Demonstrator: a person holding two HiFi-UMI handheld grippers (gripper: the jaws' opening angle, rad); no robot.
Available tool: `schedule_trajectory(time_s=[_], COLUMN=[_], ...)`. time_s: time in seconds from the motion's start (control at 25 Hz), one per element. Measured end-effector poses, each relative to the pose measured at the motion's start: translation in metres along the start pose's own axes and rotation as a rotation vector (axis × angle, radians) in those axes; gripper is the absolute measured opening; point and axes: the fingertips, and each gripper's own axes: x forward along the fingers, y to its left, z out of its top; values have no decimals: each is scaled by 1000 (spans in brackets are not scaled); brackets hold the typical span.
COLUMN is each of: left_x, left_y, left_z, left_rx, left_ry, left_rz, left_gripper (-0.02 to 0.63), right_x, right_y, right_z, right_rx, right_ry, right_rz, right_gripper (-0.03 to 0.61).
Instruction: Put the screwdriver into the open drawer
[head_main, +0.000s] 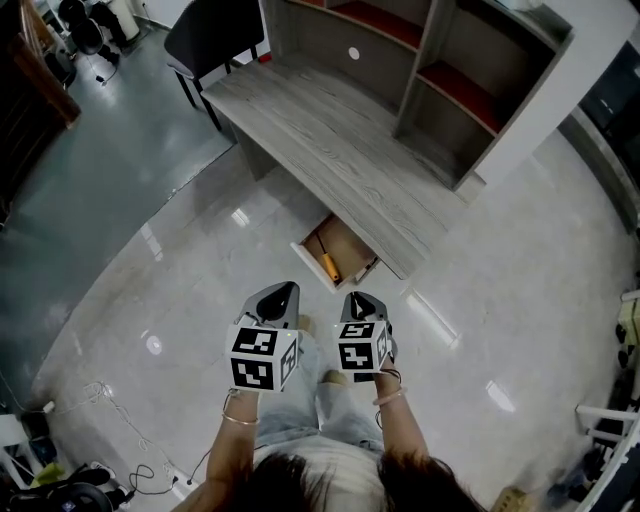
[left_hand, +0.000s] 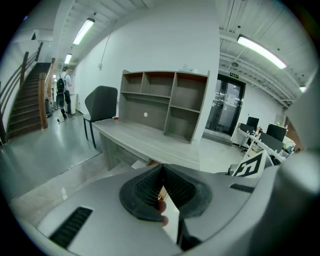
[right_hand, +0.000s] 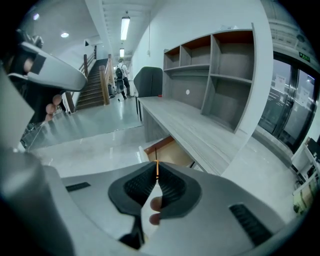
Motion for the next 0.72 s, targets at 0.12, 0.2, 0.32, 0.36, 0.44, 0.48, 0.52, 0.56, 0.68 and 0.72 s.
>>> schedule_trajectory(time_s=[0.12,0.2,0.32,0.36,0.44,0.48,0.52,0.56,0.68,0.72], left_x=[-9,-15,-23,-26,-30,-32,-35,-39,-50,-54], left_y=[-10,-15,-24,-26,-30,-32,-35,-38,-44,-46], left_z=[2,3,6,7,10,11,11,11,15,17], left_rx=[10,15,27,30,37,40,43,45,49,50], left_ry=[-22,-34,-58,-68,-86,-93,-99,-105,-133,-143], left_rz=[-5,-5,-5,-4,0,2,4,7,22,28], left_gripper=[17,17,17,17,17,17,17,17,17,17], right_x=[-15,-24,-39,-43,-51,-56,-61,-66,-85,-91], right_y=[-3,-4,-9,-11,-15,-16,-16,-16,-18,-19], right_z=[0,1,4,5,10,11,11,11,18,21], right_rx=[3,4,25,33,39,39,35,29,6,0], right_ry=[-31,-49,-91,-109,-142,-154,-164,-174,-219,-237], right_rz=[-12,-16,-25,-27,-29,-29,-29,-30,-41,-46], right_gripper=[32,32,31,31,29,29,29,29,29,29])
